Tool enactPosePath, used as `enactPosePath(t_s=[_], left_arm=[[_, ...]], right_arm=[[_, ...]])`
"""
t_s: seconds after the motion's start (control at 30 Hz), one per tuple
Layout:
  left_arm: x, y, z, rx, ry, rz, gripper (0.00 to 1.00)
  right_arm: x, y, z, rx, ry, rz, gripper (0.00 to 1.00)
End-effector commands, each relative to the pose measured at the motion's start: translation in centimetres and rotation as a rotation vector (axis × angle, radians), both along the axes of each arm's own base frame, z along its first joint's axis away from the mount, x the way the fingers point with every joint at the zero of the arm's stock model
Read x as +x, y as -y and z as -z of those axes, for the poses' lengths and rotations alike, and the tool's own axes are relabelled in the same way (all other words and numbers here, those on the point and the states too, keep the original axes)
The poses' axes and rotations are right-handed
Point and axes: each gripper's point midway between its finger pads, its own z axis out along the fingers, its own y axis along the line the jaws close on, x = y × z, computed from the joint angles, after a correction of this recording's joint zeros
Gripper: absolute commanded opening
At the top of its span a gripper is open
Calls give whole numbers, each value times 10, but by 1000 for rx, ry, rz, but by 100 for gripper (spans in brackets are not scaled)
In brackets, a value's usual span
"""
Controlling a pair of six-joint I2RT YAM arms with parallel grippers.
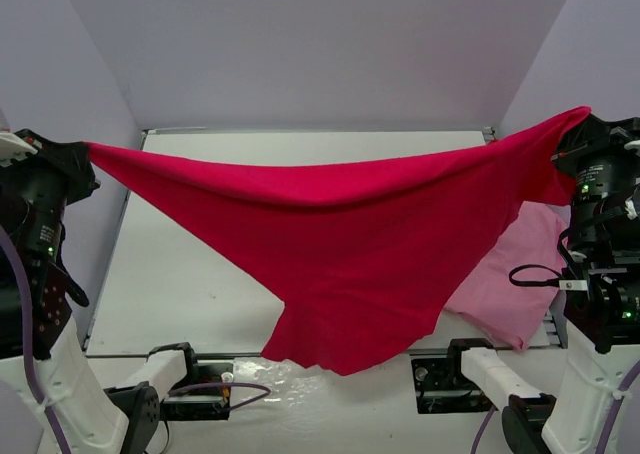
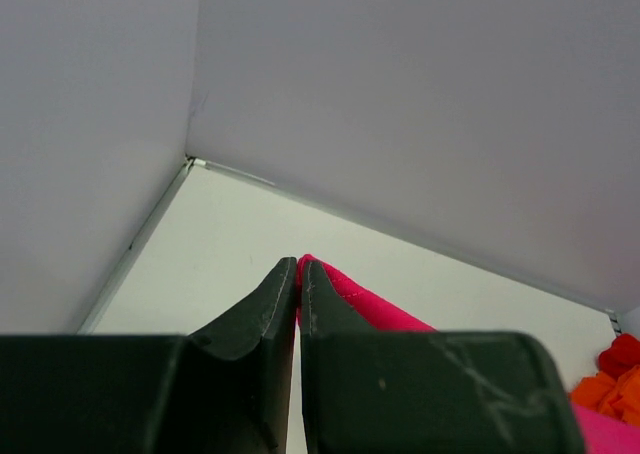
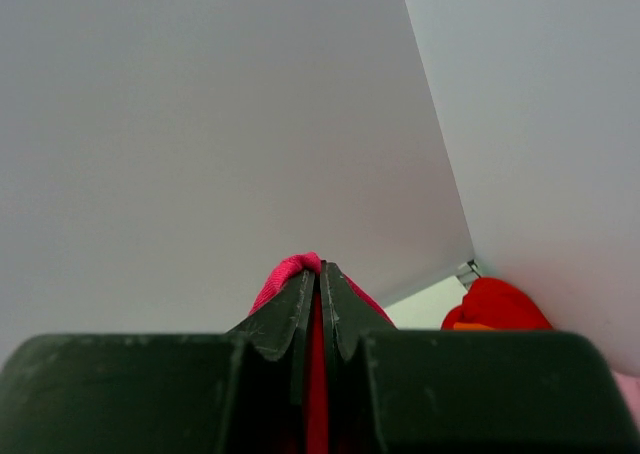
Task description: Fold and stack the t-shirts
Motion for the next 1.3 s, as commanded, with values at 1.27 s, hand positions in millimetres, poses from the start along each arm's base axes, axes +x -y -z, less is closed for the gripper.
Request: enactPosePath(t_s=[1.27], left_arm=[[81, 33, 70, 128, -215, 45, 0]], right_arm=[[142, -20, 123, 49, -274, -83, 0]])
